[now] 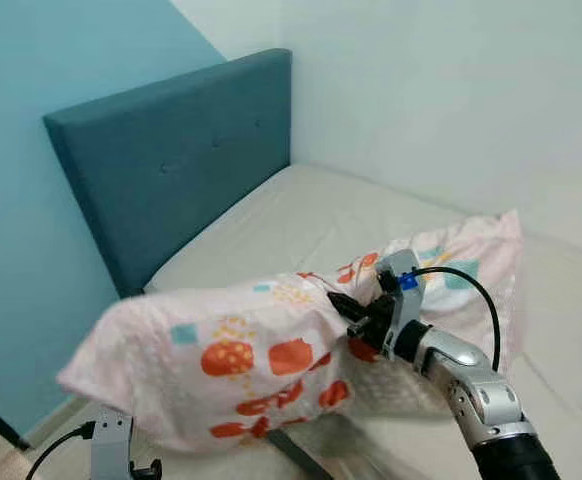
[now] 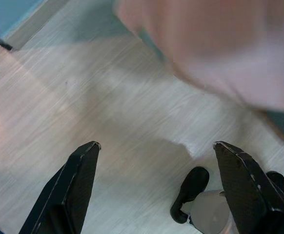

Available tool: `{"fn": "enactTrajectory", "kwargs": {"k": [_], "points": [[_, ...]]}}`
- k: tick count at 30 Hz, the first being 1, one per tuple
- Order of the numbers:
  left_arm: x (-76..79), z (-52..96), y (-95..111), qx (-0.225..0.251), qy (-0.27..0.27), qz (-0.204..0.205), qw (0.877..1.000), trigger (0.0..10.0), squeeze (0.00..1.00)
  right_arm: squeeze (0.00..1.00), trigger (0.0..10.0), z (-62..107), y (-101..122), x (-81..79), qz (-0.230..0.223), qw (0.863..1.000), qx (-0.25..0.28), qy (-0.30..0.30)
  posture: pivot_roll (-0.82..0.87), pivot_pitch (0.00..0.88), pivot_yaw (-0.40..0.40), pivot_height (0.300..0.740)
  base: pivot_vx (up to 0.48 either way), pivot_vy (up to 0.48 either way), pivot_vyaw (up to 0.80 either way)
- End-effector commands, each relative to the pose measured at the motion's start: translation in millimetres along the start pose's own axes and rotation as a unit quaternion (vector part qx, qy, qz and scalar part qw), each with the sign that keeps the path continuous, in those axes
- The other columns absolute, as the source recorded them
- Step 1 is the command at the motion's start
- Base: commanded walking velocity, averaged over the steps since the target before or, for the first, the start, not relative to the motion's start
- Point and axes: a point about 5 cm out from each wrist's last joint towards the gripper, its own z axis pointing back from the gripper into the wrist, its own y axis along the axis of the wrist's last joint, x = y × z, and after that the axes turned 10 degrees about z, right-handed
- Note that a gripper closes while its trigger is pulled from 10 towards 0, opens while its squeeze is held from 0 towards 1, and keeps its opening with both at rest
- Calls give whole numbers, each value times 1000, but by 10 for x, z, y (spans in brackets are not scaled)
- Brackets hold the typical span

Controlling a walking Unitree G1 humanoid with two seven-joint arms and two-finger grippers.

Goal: Clean up the room

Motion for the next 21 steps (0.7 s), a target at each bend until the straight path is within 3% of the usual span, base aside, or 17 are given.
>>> {"fn": "enactTrajectory", "kwargs": {"k": [1, 7, 8, 13, 21], "points": [[61, -5, -23, -7, -9, -3, 1000, 10000, 0, 0, 10000, -47, 259, -16, 33, 998, 59, 9, 22, 0, -10, 740, 0, 0, 625], [72, -7, -20, -7, -13, -5, 1000, 10000, 0, 0, 10000, -111, 222, -122, 24, 998, 61, 23, 28, 0, -12, 740, 0, 0, 625], [64, -5, -29, -11, -9, -22, 1000, 10000, 0, 0, 10000, -121, 222, -134, 22, 998, 62, 24, 28, 0, -12, 740, 326, 0, 625], [42, -1, -44, -13, 1, -13, 1000, 10000, 0, 0, 10000, -140, 229, -145, 21, 997, 65, 26, 29, 0, -12, 740, 413, 0, 625], [71, -4, -53, -17, -5, -12, 1000, 10000, 0, 0, 10000, -148, 239, -160, 20, 997, 71, 30, 30, 0, -12, 740, 0, 0, 625]]}}
